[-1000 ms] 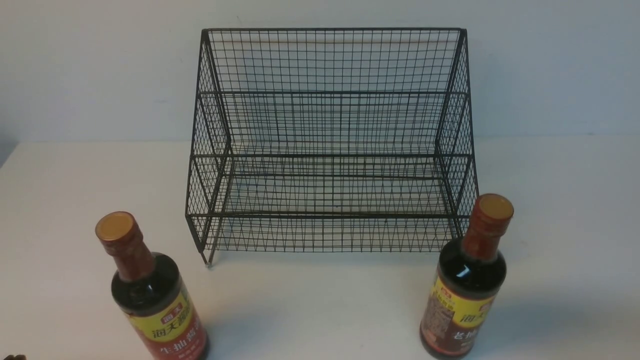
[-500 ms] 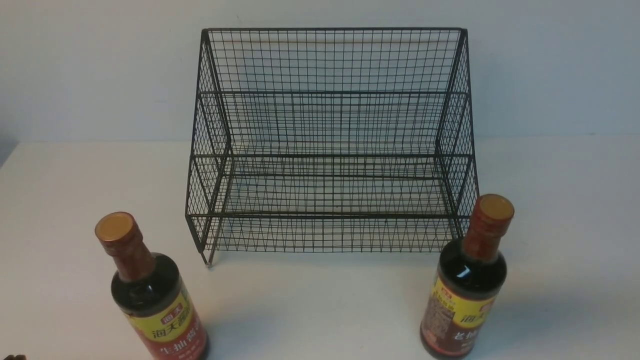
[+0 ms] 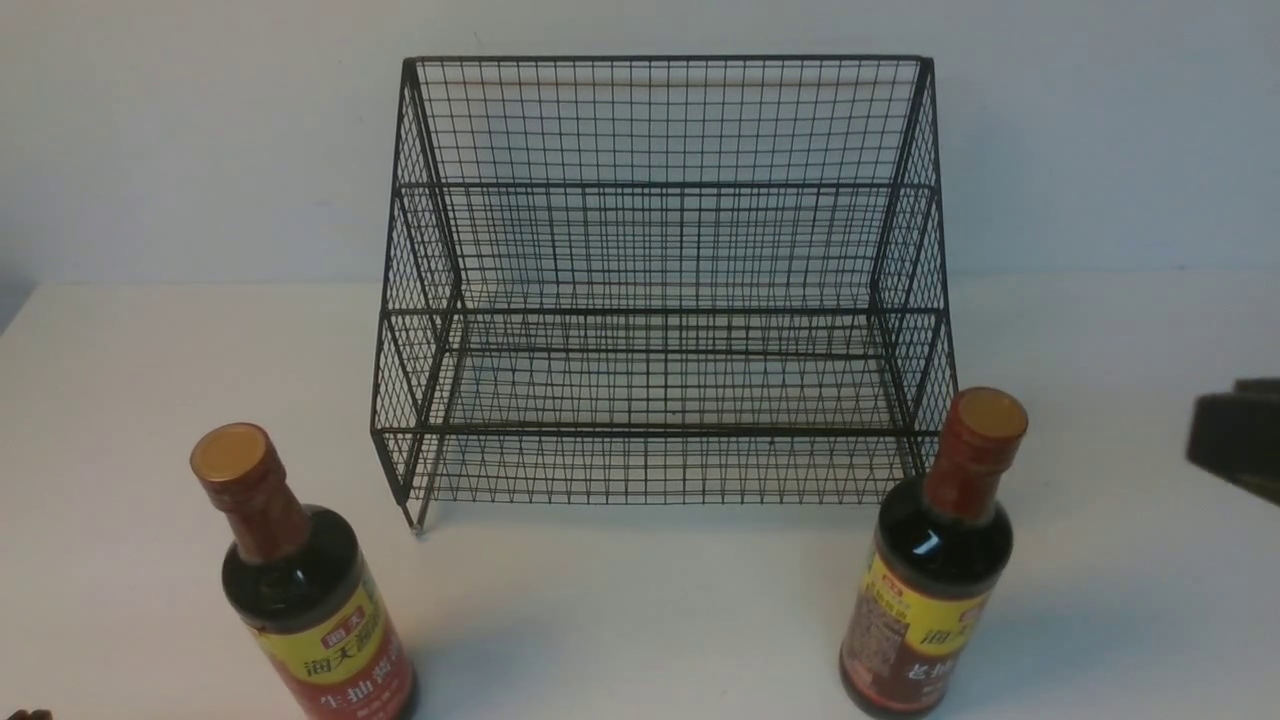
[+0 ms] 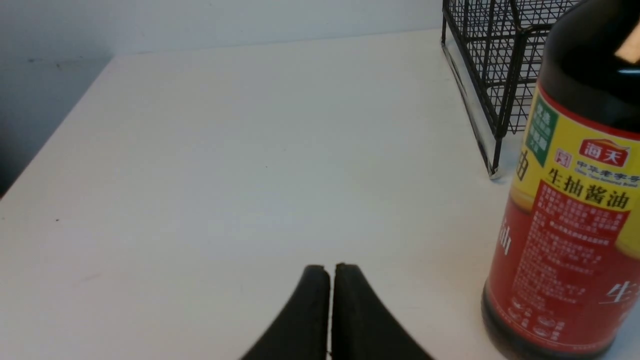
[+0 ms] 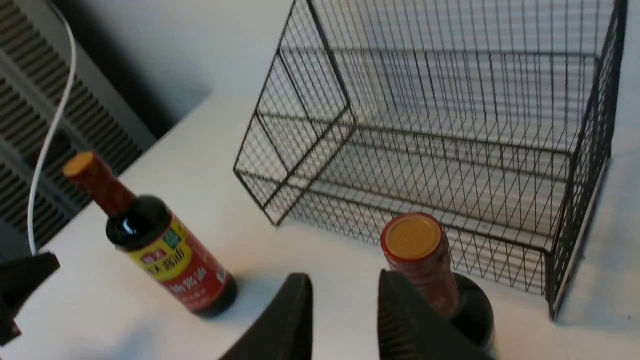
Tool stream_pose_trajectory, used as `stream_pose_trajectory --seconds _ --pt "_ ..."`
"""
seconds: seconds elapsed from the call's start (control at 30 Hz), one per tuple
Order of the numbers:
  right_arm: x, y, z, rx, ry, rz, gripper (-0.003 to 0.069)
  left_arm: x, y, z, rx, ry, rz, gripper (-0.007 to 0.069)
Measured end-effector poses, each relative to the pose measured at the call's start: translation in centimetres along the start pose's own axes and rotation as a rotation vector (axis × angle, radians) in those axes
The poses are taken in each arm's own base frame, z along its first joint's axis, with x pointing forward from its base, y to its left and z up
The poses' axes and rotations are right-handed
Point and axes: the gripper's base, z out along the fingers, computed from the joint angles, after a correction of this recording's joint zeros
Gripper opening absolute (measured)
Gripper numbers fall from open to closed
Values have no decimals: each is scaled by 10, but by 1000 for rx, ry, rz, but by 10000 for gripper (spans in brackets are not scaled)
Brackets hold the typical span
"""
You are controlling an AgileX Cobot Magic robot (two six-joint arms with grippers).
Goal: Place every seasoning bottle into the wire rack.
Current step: Use the right arm to grab the condiment bottle closest to it
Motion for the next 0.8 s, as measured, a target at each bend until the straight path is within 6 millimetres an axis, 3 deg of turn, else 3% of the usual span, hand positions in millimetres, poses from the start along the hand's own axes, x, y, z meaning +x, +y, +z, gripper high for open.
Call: stream_pose_trajectory --seconds 0.03,0.07,0.2,0.37,0.8 --pt "-13 -6 13 -21 76 -11 294 0 0 0 0 0 0 -5" --pt "-13 -8 15 -21 83 -6 294 0 0 0 0 0 0 -5" --pt "-35 -13 28 -53 150 -52 443 0 0 0 0 0 0 -5" --pt "-33 -17 52 -78 248 -111 567 0 0 0 0 0 0 -5" --pt "-17 -25 121 32 416 -145 587 0 0 0 0 0 0 -5"
